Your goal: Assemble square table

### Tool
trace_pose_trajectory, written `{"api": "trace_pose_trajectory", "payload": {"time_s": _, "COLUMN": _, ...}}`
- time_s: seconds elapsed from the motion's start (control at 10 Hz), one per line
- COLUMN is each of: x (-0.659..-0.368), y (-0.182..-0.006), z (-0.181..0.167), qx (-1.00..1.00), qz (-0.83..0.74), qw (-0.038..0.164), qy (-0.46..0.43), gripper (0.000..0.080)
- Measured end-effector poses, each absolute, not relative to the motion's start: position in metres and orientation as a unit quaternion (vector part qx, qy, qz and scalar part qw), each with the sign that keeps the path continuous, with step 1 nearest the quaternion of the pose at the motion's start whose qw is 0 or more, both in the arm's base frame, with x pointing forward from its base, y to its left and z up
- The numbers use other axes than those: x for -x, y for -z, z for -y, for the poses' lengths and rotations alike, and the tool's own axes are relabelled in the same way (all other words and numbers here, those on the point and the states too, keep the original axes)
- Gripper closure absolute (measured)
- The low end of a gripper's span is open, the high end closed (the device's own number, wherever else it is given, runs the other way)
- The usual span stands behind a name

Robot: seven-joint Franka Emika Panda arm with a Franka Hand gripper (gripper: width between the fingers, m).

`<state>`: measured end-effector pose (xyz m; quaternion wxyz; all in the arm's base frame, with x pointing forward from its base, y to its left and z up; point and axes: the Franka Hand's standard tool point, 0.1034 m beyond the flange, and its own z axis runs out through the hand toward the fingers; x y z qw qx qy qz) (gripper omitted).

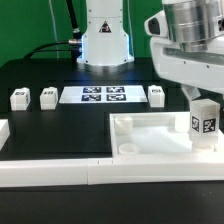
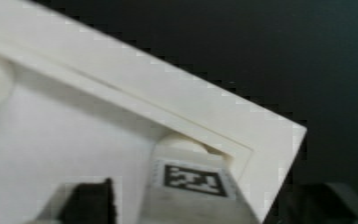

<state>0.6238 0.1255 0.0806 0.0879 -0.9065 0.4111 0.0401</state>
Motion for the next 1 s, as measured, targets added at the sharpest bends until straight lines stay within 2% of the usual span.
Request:
{"api": "trace_pose_trajectory", "payload": {"time_s": 0.1, "x": -0.625, "y": -0.082, "z": -0.126, "qx": 0.932, "qz": -0.351, "qw": 0.084, "qy": -0.031, "gripper": 0.0226}}
{"api": "trace_pose_trajectory", "payload": {"time_s": 0.2, "x": -0.625, "y": -0.081, "z": -0.126, "qx": 0.942, "qz": -0.325, "qw": 0.085, "qy": -0.029, "gripper": 0.0166}}
{"api": "trace_pose_trajectory", "payload": {"time_s": 0.3, "x": -0.625, "y": -0.081, "z": -0.126, "qx": 0.949, "qz": -0.301, "qw": 0.086, "qy": -0.027, "gripper": 0.0155}}
{"api": "trace_pose_trajectory", "payload": {"time_s": 0.5, "x": -0.625, "y": -0.081, "z": -0.124, "qx": 0.974, "qz": -0.211, "qw": 0.086, "qy": -0.019, "gripper": 0.0151}}
{"api": "trace_pose_trajectory", "payload": {"time_s": 0.7, "x": -0.626, "y": -0.08, "z": -0.114, "qx": 0.996, "qz": -0.064, "qw": 0.066, "qy": -0.003, "gripper": 0.0151}}
{"api": "trace_pose_trajectory", "payload": {"time_s": 0.9, "x": -0.626, "y": -0.08, "z": -0.116, "qx": 0.998, "qz": -0.027, "qw": 0.065, "qy": 0.0, "gripper": 0.0151}}
{"api": "trace_pose_trajectory", "payload": {"time_s": 1.0, "x": -0.626, "y": -0.08, "z": -0.116, "qx": 0.997, "qz": -0.033, "qw": 0.065, "qy": -0.001, "gripper": 0.024}}
